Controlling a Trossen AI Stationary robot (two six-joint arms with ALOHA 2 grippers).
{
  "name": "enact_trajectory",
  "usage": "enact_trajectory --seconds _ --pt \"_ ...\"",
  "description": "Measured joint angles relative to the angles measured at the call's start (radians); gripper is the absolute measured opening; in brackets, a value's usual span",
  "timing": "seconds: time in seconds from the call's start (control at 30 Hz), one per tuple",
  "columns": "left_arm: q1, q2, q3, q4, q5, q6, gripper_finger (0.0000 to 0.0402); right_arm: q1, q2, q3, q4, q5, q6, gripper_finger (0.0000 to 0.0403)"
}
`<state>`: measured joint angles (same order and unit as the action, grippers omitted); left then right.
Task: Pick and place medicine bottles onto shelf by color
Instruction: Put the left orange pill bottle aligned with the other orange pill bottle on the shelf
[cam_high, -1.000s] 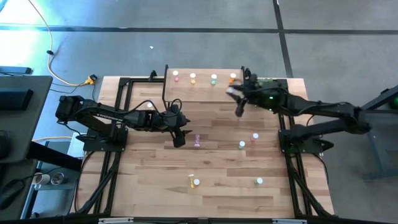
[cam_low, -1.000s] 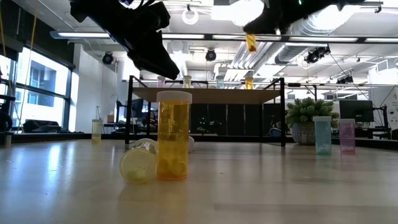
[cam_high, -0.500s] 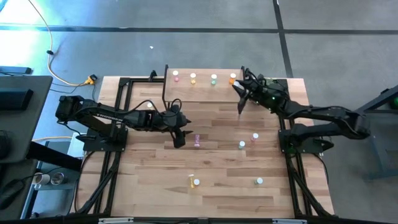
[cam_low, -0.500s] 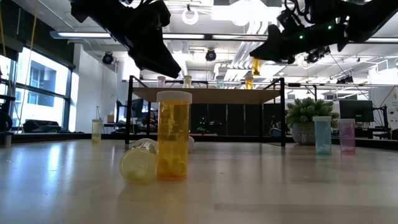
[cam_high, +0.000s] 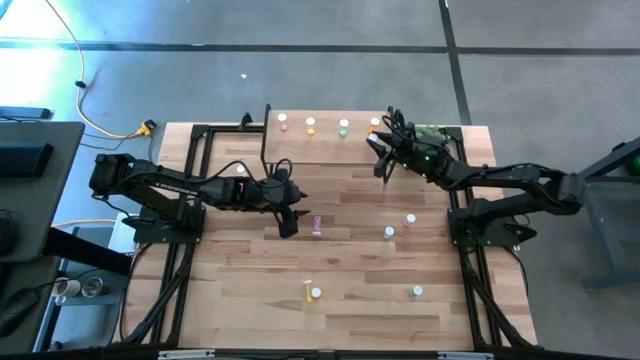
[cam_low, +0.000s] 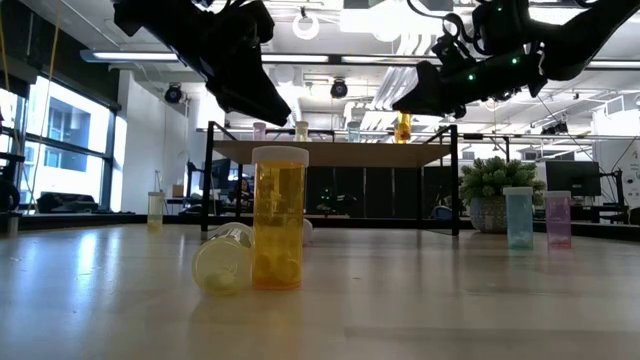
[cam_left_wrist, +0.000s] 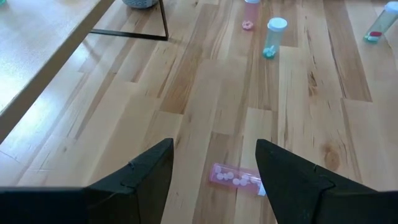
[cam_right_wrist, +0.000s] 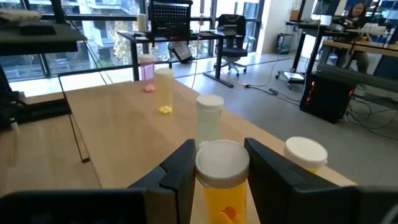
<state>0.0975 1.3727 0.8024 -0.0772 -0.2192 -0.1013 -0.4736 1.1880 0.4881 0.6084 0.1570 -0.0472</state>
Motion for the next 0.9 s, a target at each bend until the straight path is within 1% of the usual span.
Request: enact_trajectory --seconds 0.27,0.67,0.9 --pt "0.000 0.000 0.000 0.000 0.000 -0.011 0.0216 -0.011 0.002 0.000 -0.045 0.001 0.024 0.0114" --pt "0.000 0.000 0.000 0.000 0.001 -0.026 0.0216 -0.011 0.002 0.000 -0.051 0.002 0.021 0.0114" --pt "0.000 0.000 0.000 -0.001 0.001 -0.026 0.0216 -0.011 0.002 0.000 -0.067 0.028 0.013 0.0114"
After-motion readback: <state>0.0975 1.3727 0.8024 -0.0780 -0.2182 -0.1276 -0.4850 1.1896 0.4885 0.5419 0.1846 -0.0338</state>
